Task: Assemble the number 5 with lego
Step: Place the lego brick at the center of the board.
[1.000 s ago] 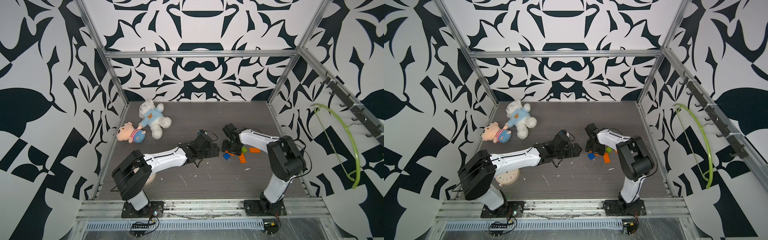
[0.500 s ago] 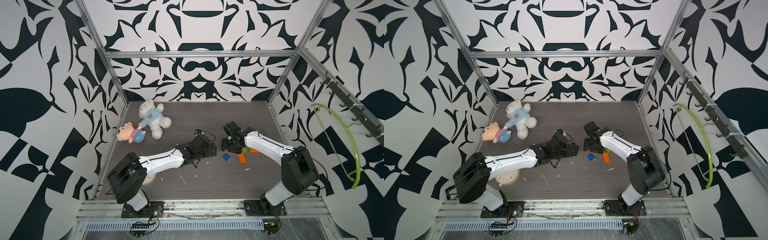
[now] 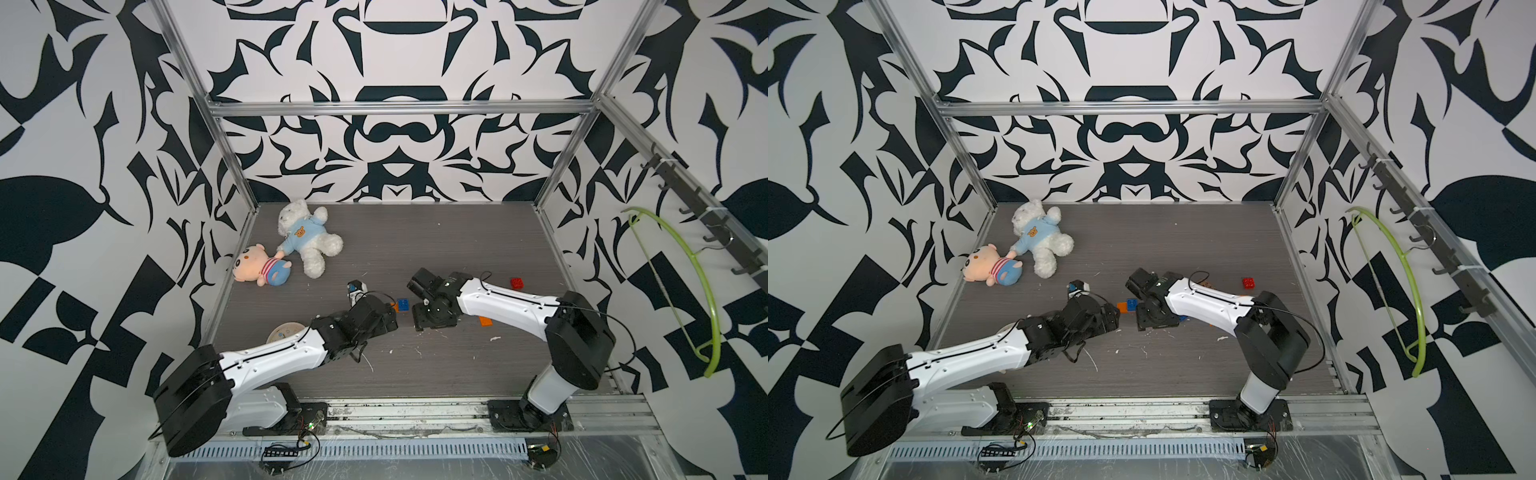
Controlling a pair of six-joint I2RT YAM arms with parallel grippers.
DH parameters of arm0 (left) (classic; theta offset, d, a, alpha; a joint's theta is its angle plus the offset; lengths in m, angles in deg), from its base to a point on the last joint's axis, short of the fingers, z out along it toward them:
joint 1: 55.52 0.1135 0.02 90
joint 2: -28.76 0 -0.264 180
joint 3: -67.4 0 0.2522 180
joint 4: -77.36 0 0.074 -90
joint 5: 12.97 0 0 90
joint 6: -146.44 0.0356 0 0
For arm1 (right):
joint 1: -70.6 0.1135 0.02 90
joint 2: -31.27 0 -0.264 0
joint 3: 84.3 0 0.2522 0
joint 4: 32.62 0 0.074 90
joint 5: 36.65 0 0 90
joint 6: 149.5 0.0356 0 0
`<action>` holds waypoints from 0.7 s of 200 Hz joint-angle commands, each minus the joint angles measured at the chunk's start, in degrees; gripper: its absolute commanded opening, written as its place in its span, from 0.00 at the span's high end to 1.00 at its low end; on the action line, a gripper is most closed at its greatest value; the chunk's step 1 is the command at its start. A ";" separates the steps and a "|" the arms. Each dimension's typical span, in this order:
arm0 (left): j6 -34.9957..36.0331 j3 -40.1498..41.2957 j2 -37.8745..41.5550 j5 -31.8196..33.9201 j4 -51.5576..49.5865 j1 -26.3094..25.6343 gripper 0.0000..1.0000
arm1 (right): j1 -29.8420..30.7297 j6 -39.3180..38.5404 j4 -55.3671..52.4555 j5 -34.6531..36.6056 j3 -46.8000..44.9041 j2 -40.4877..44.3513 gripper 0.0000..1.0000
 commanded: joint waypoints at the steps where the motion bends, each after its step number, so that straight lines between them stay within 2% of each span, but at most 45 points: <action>1: -3.44 2.19 4.09 3.78 -2.28 -0.02 0.01 | 2.14 2.00 0.70 0.76 1.90 -1.63 0.38; 63: -3.75 3.15 8.86 6.55 -5.75 -0.07 0.01 | 4.77 3.17 2.93 -0.31 5.36 -8.40 0.38; 140: -3.41 1.39 5.64 5.78 -5.15 -0.07 0.01 | 4.80 5.33 2.64 1.36 5.12 -10.01 0.33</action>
